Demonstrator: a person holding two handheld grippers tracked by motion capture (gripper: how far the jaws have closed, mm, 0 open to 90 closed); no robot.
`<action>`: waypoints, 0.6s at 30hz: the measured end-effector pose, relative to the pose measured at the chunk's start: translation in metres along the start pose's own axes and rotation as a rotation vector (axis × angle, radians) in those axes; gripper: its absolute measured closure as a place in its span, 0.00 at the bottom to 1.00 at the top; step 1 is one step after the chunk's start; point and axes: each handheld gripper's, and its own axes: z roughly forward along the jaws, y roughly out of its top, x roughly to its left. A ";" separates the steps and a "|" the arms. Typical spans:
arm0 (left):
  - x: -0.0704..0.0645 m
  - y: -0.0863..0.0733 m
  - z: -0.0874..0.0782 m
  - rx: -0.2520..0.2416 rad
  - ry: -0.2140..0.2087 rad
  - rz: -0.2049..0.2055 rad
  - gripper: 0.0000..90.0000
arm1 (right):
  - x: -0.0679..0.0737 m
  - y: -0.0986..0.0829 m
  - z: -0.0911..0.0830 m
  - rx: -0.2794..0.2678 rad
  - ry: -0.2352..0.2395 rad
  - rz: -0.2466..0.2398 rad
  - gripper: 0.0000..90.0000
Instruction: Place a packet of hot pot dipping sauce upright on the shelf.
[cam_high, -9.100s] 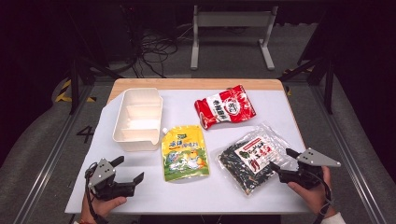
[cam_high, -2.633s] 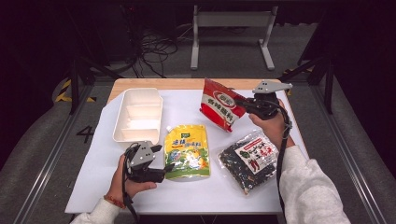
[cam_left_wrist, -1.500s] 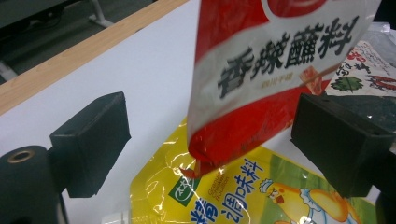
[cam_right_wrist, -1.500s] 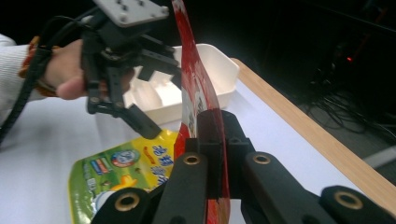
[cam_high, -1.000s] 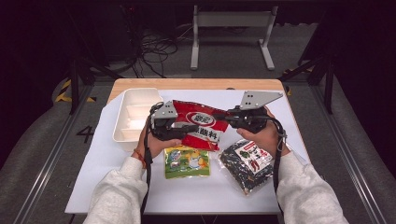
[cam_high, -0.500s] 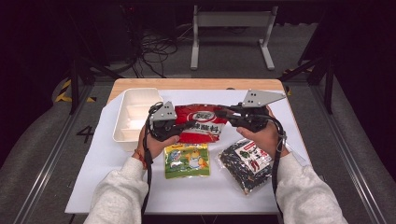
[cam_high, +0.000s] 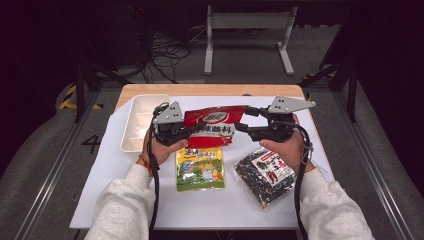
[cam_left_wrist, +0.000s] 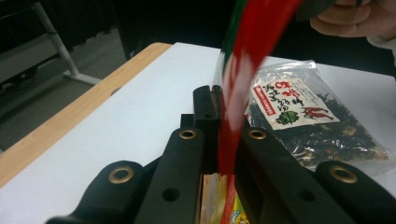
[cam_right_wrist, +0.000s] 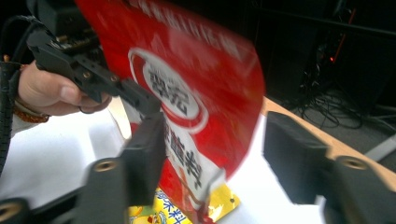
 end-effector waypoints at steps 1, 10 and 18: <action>0.001 0.001 -0.001 -0.004 -0.001 -0.002 1.00 | 0.000 0.000 0.000 0.000 0.000 0.000 0.37; 0.010 0.005 -0.015 -0.021 0.014 -0.005 1.00 | 0.005 -0.031 -0.024 0.090 -0.059 -0.018 0.34; 0.025 0.013 -0.039 -0.027 0.047 0.010 1.00 | 0.009 -0.068 -0.061 0.121 -0.088 0.013 0.33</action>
